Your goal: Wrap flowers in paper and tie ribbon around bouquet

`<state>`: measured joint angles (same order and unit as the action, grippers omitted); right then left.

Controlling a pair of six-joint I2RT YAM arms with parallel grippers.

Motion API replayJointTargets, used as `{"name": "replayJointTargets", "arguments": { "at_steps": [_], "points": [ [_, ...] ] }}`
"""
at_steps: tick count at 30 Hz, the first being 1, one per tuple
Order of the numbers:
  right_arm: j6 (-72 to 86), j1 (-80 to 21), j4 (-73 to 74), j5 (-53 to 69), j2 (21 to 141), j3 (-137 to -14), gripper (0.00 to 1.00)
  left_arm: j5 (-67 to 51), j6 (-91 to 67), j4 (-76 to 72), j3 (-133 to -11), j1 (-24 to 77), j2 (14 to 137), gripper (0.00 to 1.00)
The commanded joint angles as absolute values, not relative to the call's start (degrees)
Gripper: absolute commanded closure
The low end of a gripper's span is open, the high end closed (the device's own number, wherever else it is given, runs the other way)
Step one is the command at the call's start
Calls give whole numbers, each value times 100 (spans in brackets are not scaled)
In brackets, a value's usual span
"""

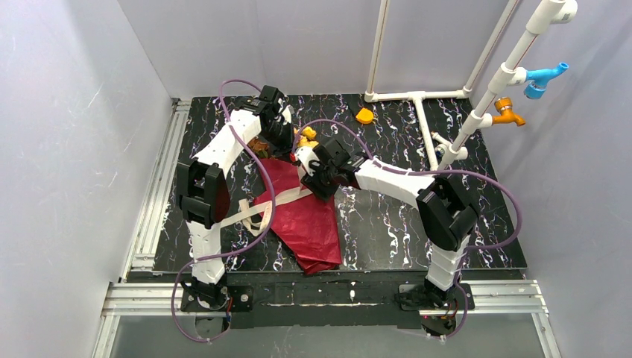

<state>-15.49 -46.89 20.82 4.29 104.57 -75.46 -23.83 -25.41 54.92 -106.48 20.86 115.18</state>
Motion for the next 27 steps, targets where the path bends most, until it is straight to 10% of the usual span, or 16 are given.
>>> {"name": "replayJointTargets", "arguments": {
  "at_steps": [1,19,24,27],
  "points": [
    [-1713,-4711,1961,257,10549,-7831,43,-2581,-2337,5675,-10684,2115,11482,100],
    [-1812,-4755,1418,-120,10511,-7638,27,-2796,-2158,5669,-10572,2109,11506,100],
    [-1793,-4755,1389,-35,10827,-7732,40,-2949,-2099,5674,-10588,2109,11549,100],
    [-1769,-4754,1500,243,10868,-7814,69,-2906,-2068,5692,-10589,2111,11532,100]
  ]
}}
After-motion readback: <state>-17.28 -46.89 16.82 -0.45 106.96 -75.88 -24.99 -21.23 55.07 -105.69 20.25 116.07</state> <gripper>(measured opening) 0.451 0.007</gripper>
